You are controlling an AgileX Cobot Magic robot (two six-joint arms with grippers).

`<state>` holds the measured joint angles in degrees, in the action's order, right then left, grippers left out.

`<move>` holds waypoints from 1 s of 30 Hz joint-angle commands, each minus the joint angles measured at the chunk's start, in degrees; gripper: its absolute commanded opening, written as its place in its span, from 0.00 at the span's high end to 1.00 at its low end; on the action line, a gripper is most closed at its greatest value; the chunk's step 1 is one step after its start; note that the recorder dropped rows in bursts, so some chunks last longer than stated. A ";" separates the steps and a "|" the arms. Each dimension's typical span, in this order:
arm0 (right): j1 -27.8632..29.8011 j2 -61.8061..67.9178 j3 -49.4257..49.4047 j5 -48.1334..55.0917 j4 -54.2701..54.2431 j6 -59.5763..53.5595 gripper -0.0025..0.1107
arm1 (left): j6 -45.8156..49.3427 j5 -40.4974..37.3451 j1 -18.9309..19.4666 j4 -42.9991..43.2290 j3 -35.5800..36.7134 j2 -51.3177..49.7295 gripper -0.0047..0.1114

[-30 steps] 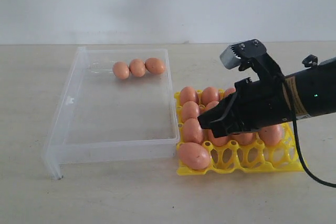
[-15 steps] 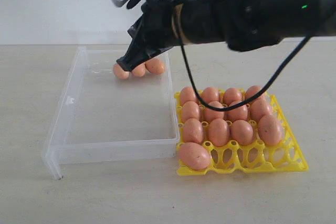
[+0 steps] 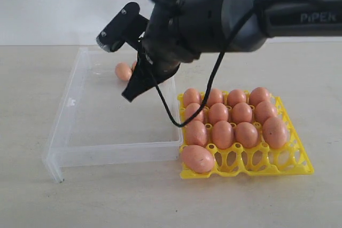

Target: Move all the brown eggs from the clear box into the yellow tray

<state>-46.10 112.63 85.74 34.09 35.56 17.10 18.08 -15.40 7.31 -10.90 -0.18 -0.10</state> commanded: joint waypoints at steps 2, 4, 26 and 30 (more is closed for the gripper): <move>6.25 4.95 11.74 6.22 -31.76 -22.19 0.98 | -0.52 0.45 -0.03 -0.41 0.18 0.10 1.00; 7.18 7.51 16.53 7.13 -31.92 -21.93 0.98 | -0.52 0.45 -0.03 -0.41 0.18 0.10 1.00; 7.56 24.11 32.35 3.87 -11.21 -20.04 0.52 | -0.52 0.46 0.07 -0.41 0.18 0.10 1.00; 7.56 24.11 32.35 1.04 -8.89 -18.38 0.52 | -0.52 0.46 0.07 -0.41 0.18 0.10 1.00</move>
<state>-38.84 137.11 117.55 37.18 25.10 -2.47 18.08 -15.40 7.31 -10.90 -0.18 -0.10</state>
